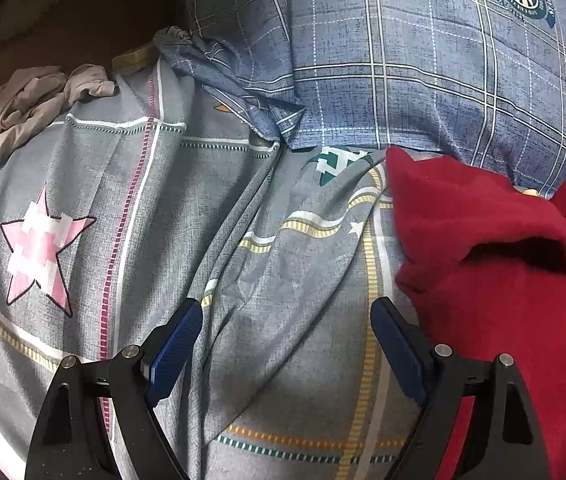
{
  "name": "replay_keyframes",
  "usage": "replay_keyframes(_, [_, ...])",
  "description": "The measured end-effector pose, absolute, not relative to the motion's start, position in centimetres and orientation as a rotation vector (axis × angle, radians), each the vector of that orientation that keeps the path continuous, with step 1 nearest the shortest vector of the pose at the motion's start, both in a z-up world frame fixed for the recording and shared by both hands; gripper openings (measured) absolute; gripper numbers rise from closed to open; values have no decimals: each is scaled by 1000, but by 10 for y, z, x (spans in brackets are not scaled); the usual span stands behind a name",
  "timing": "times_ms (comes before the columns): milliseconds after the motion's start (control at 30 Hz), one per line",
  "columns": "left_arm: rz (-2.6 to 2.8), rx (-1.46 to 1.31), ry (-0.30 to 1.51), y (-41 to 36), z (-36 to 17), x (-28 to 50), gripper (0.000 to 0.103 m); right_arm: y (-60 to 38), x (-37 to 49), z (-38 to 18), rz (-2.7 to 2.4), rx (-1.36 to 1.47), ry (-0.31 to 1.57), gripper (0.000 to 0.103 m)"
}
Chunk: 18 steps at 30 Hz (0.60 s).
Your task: Fold small clothes
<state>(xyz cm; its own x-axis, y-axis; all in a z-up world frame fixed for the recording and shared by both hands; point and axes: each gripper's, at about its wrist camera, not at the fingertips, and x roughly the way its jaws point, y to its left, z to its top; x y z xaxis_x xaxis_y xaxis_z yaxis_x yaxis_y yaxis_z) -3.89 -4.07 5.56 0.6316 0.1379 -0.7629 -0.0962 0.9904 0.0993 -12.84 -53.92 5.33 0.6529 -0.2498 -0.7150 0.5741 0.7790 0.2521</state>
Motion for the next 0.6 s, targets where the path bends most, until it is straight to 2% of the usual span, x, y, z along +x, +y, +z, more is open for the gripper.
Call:
replay_keyframes(167, [124,60,884,-43,53,-37,86,-553,-144,94,-613,323,653,5])
replay_keyframes(267, [109,70,876,-45,55,-39,86,-567,-149,88,-664,328,693,7])
replay_keyframes(300, [107,71,874,-45,56,-40,86,-570,-145,79,-645,352,742,16])
replay_keyframes(333, [106,70,874,-44,56,-41,86,-570,-146,72,-628,391,792,18])
replay_keyframes(367, [105,66,876,-43,56,-42,86,-567,-152,71,-606,431,804,26])
replay_keyframes(467, [102,40,889,-40,56,-41,86,-536,-181,88,-489,497,722,49])
replay_keyframes(500, [97,33,894,-40,55,-41,86,-518,-184,95,-411,486,706,54])
replay_keyframes(567, [91,36,896,-42,55,-41,86,-475,-177,106,-209,422,706,57])
replay_keyframes(600, [90,46,894,-44,55,-41,86,-455,-171,110,-128,385,710,62])
